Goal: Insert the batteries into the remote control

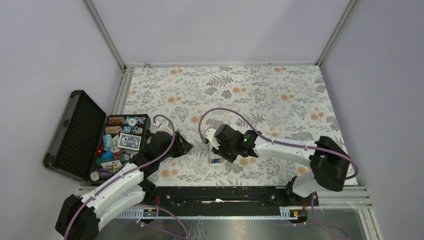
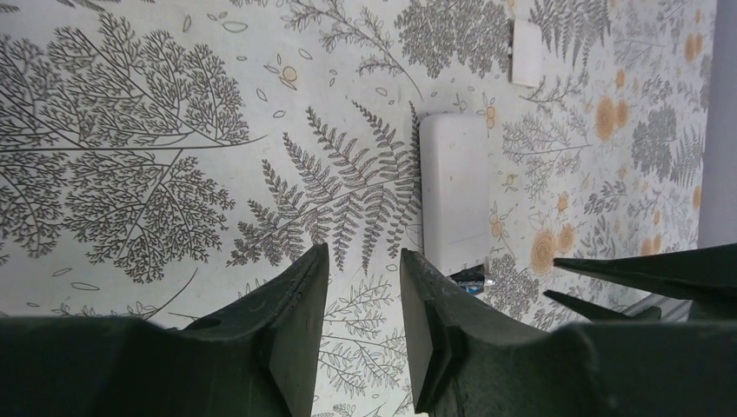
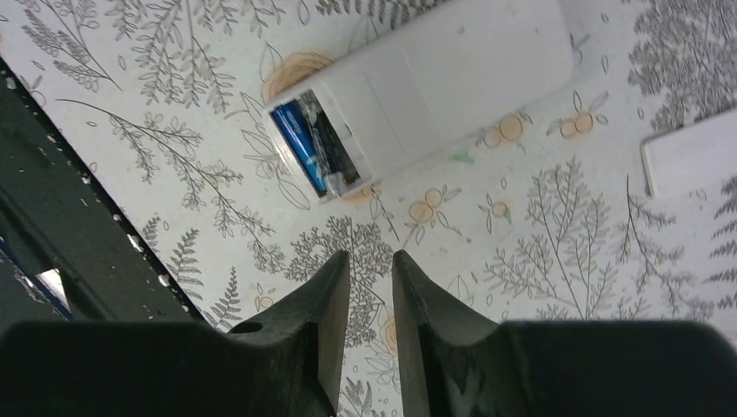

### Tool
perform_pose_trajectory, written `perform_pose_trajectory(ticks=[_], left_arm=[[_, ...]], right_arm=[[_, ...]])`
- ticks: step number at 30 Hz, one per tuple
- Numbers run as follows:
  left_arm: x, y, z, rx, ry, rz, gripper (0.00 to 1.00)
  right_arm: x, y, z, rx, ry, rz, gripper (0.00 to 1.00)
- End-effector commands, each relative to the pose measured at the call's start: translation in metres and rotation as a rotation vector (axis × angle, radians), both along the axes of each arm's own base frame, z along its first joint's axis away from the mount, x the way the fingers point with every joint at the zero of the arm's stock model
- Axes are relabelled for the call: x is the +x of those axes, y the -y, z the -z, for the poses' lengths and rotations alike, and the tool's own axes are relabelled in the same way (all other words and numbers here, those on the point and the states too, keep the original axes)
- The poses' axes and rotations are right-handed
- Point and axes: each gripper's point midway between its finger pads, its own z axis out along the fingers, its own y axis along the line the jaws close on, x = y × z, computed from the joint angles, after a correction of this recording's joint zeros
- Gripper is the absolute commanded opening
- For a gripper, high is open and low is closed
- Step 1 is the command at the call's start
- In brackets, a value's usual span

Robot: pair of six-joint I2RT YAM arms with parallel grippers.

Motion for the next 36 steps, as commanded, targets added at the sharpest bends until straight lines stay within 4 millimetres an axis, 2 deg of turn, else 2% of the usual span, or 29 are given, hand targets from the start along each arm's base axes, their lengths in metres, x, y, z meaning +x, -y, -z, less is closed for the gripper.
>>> perform_pose_trajectory(ticks=[1, 5, 8, 11, 14, 24, 32, 36], left_arm=[[0.006, 0.015, -0.01, -0.055, 0.028, 0.048, 0.39], [0.004, 0.024, -0.006, -0.068, 0.008, 0.078, 0.39], [0.001, 0.031, -0.001, -0.072, -0.02, 0.109, 0.39], [0.0, 0.039, 0.0, -0.089, -0.032, 0.139, 0.39], [-0.003, 0.048, 0.003, -0.105, -0.053, 0.175, 0.4], [-0.019, 0.087, 0.01, -0.22, -0.138, 0.326, 0.39], [-0.026, 0.1, 0.012, -0.259, -0.166, 0.372, 0.39], [-0.027, 0.1, 0.016, -0.256, -0.181, 0.372, 0.37]], right_arm=[[0.013, 0.004, -0.018, 0.096, 0.096, 0.143, 0.32], [0.013, 0.01, -0.022, 0.166, 0.103, 0.262, 0.35], [0.019, 0.019, -0.024, 0.232, 0.12, 0.413, 0.43], [0.022, 0.029, -0.023, 0.279, 0.079, 0.527, 0.35], [0.023, 0.03, -0.025, 0.326, 0.005, 0.604, 0.34], [0.004, 0.007, -0.032, 0.418, -0.188, 0.622, 0.35], [-0.006, -0.011, -0.021, 0.437, -0.323, 0.669, 0.35], [-0.005, -0.013, -0.012, 0.413, -0.341, 0.693, 0.35]])
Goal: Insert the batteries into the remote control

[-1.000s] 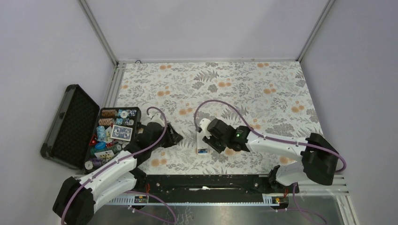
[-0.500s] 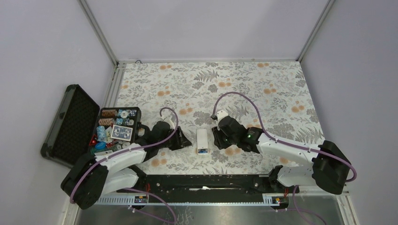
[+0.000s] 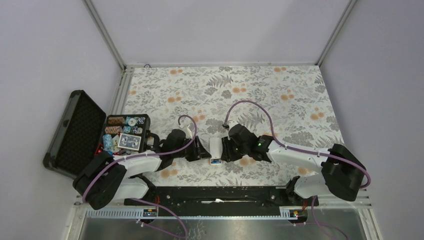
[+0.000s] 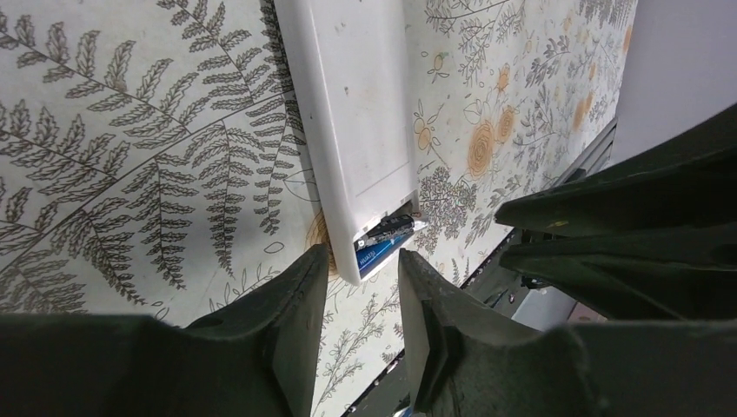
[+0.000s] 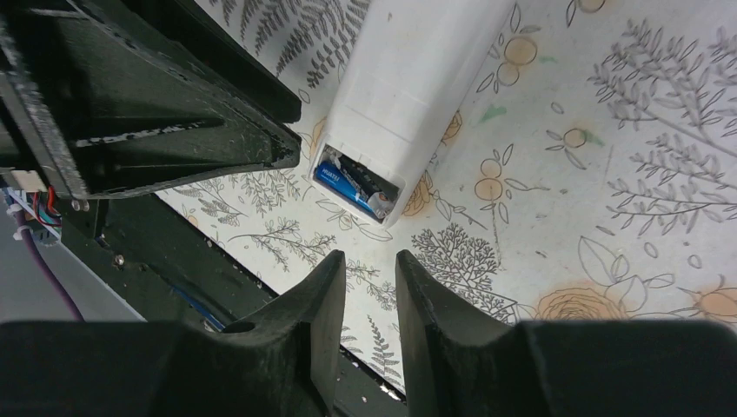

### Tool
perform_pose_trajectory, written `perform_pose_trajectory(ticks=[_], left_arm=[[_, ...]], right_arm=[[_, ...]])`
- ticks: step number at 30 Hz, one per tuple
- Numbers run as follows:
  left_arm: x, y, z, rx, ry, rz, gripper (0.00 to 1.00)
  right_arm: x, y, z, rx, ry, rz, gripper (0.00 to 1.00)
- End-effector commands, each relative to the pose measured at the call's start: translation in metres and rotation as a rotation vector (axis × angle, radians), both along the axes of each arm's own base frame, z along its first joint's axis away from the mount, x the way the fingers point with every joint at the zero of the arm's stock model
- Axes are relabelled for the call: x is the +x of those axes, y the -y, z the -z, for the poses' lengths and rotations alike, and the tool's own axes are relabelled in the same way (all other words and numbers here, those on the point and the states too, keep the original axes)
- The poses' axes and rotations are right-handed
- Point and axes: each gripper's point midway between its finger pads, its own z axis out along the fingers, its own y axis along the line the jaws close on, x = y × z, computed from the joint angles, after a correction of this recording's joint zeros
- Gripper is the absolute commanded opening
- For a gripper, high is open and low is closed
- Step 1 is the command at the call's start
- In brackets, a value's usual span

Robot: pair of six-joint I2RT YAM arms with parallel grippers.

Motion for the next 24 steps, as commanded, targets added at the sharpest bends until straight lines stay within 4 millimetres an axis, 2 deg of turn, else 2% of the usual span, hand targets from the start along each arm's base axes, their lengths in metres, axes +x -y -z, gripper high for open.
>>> perform_pose_trajectory(ticks=[1, 8, 24], left_arm=[[0.007, 0.015, -0.018, -0.073, 0.044, 0.026, 0.37], [0.007, 0.015, -0.012, -0.061, 0.033, 0.025, 0.33], [0.007, 0.018, -0.005, -0.054, 0.017, 0.03, 0.28]], right_arm=[[0.001, -0.013, 0.0, 0.04, -0.052, 0.033, 0.34], [0.004, -0.019, 0.008, 0.035, -0.08, 0.058, 0.33], [0.009, -0.026, 0.013, 0.035, -0.092, 0.075, 0.29]])
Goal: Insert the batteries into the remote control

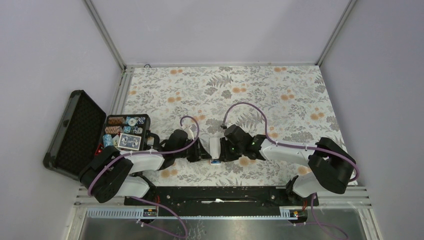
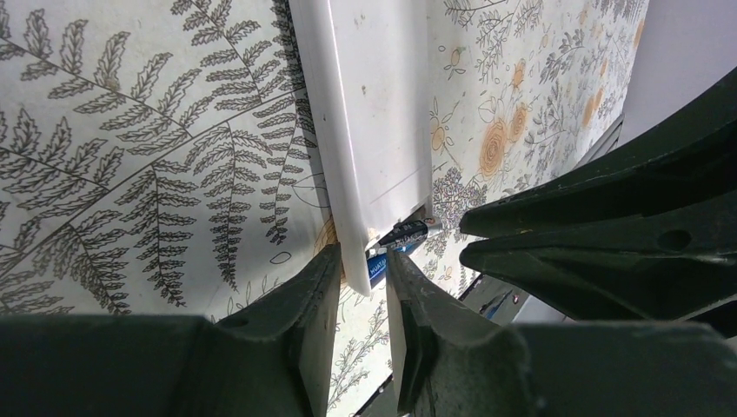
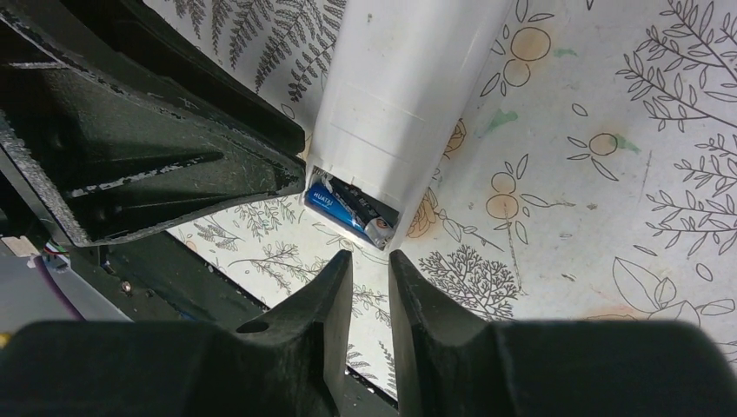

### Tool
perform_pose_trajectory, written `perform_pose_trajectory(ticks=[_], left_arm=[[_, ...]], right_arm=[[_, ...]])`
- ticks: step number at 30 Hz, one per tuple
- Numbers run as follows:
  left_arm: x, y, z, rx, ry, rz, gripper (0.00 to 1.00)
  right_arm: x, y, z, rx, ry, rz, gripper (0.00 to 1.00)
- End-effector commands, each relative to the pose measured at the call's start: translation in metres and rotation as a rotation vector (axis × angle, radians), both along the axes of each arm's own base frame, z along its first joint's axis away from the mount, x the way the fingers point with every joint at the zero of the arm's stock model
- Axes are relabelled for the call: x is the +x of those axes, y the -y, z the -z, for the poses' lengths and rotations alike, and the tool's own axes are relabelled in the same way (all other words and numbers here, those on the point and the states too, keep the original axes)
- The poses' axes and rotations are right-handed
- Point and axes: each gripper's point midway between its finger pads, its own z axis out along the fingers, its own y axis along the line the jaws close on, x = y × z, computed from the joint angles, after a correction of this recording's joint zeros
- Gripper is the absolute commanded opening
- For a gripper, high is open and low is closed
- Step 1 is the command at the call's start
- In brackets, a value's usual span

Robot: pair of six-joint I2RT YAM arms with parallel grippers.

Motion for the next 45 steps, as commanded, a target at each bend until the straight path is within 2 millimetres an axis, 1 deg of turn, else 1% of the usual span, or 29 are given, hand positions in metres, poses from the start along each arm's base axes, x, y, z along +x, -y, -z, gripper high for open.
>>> perform_pose_trajectory(ticks=[1, 12, 21, 34, 45], left_arm=[[0.009, 0.013, -0.017, -0.054, 0.053, 0.019, 0.28], [0.009, 0.014, -0.015, -0.054, 0.049, 0.027, 0.27], [0.01, 0.017, -0.016, -0.06, 0.048, 0.034, 0.25], [0.008, 0.019, -0.016, -0.063, 0.048, 0.045, 0.23], [0.007, 0.021, -0.017, -0.067, 0.049, 0.048, 0.22]], right_arm=[[0.01, -0.015, -0.013, 0.049, 0.016, 0.014, 0.28], [0.014, -0.016, -0.009, 0.035, 0.015, 0.024, 0.25], [0.015, -0.017, -0.004, 0.021, 0.012, 0.03, 0.23], [0.016, -0.022, -0.001, 0.021, -0.004, 0.02, 0.19], [0.012, -0.024, 0.006, 0.01, -0.032, 0.004, 0.16]])
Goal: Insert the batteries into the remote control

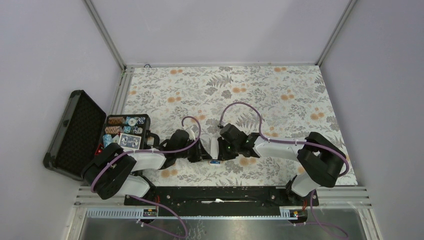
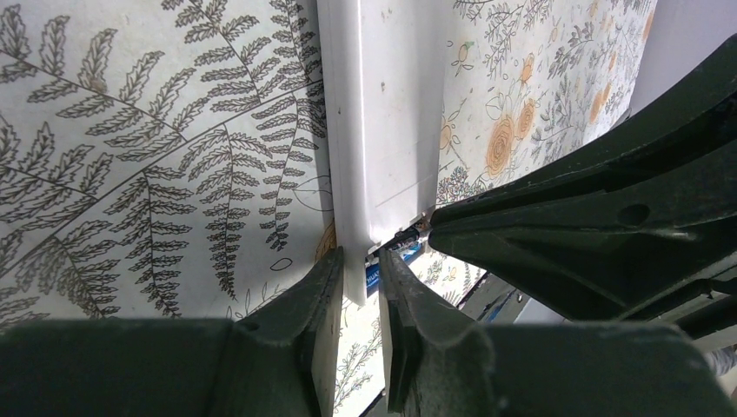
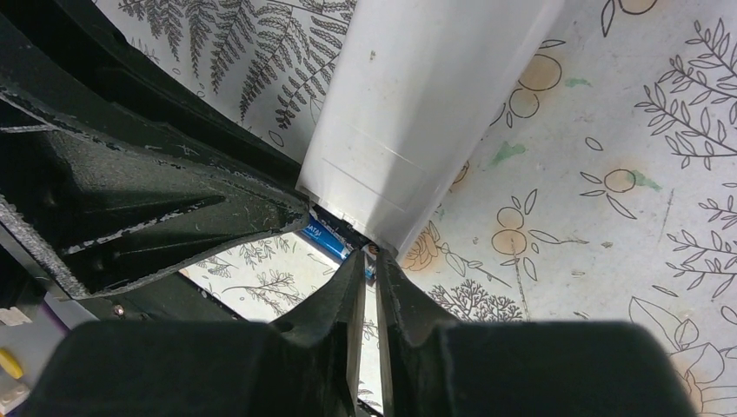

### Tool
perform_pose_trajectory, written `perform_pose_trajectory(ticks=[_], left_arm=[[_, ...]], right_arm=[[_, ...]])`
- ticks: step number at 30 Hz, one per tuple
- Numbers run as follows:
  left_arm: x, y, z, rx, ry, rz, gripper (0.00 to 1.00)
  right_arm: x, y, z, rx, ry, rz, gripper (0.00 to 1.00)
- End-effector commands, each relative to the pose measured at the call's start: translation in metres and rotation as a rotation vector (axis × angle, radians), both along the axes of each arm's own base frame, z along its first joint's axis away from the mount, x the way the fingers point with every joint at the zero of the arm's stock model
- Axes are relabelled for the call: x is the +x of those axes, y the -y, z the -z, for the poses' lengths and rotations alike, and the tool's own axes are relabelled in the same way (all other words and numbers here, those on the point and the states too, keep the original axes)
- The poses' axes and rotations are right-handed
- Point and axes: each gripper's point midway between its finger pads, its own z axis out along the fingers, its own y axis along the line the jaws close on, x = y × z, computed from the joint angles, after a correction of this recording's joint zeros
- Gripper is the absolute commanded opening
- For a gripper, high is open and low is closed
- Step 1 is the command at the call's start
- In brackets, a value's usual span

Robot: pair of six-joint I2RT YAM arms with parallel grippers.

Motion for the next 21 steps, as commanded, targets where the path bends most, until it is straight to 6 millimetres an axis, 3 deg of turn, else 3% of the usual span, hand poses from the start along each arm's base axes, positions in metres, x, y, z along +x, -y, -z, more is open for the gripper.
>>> perform_pose_trajectory(ticks=[1, 21], left_arm=[[0.008, 0.017, -0.023, -0.074, 0.061, 0.031, 0.22], [0.008, 0.021, -0.025, -0.083, 0.061, 0.035, 0.21]], right_arm=[[0.004, -0.012, -0.007, 0.036, -0.006, -0.004, 0.15], [-0.007, -0.001, 0.013, -0.135, 0.023, -0.07, 0.08]])
